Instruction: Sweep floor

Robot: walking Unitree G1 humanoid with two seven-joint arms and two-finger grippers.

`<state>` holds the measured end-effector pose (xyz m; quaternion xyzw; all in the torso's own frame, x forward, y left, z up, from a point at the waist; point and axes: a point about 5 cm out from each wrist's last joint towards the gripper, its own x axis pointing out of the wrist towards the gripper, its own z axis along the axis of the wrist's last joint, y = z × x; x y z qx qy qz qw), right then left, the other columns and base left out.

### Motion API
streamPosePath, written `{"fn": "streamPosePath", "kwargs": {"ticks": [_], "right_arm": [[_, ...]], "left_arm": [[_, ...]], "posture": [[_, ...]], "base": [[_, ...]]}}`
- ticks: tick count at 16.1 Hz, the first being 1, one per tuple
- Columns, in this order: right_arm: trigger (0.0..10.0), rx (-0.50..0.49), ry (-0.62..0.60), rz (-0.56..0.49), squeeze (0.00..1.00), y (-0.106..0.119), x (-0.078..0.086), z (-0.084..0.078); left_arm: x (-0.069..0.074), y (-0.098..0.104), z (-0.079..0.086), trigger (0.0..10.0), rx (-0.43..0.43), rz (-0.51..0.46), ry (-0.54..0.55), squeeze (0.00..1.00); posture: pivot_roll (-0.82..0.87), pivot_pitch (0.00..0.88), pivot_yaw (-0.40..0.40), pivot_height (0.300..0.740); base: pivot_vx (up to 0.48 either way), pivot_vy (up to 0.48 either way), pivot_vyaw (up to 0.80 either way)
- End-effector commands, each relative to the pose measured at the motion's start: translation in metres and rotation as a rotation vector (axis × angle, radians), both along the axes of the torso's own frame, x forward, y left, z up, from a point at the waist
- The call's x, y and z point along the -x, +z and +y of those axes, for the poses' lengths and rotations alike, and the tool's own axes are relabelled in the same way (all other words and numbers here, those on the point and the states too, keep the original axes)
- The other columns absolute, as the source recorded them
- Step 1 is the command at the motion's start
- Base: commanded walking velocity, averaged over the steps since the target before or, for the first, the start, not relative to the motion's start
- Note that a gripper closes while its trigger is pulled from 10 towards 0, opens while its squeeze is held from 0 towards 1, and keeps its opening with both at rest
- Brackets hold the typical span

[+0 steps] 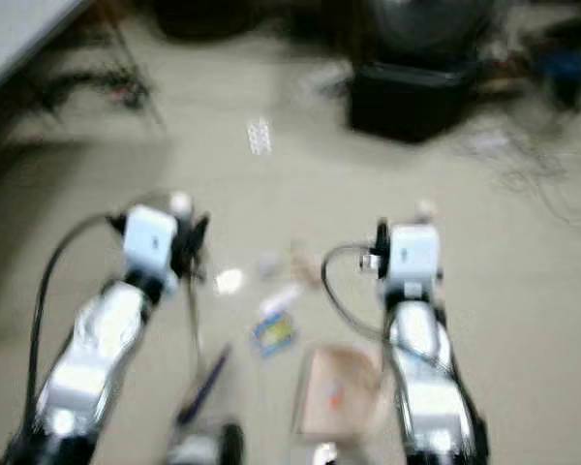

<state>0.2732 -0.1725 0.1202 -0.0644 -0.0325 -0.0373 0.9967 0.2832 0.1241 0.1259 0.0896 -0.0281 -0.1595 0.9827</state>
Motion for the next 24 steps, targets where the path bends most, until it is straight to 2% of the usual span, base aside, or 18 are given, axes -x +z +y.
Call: {"fn": "streamPosePath", "kwargs": {"ticks": [1, 13, 16, 19, 24], "right_arm": [[10.0, -0.019, 0.015, -0.055, 0.00, 0.014, -0.003, 0.005], [10.0, -0.013, 0.008, -0.049, 0.00, 0.015, -0.005, 0.001], [10.0, 0.005, 0.015, -0.063, 0.00, 0.013, -0.006, 0.001], [10.0, 0.020, 0.014, -0.075, 0.00, 0.010, -0.009, 0.001], [10.0, 0.026, -0.006, -0.073, 0.00, 0.009, -0.013, 0.000]], "left_arm": [[-0.004, 0.008, 0.004, 10.0, -0.022, -0.031, 0.012, 0.00], [-0.005, 0.008, 0.006, 10.0, -0.023, -0.029, 0.024, 0.00], [-0.005, 0.005, 0.018, 10.0, -0.044, -0.022, 0.097, 0.00], [-0.005, 0.003, 0.023, 10.0, -0.050, -0.027, 0.129, 0.00], [-0.004, 0.000, 0.022, 10.0, -0.050, -0.020, 0.135, 0.00]], "posture": [[-0.01, 0.161, 0.082, 0.740], [-0.01, 0.153, 0.074, 0.740], [-0.01, 0.161, 0.073, 0.740], [0.00, 0.162, 0.073, 0.740], [0.00, 0.172, 0.077, 0.740]], "base": [[0.322, 0.000, 0.00], [0.320, 0.000, 0.00], [0.000, 0.000, 0.00], [0.000, 0.000, 0.00], [0.000, 0.000, 0.00]]}}
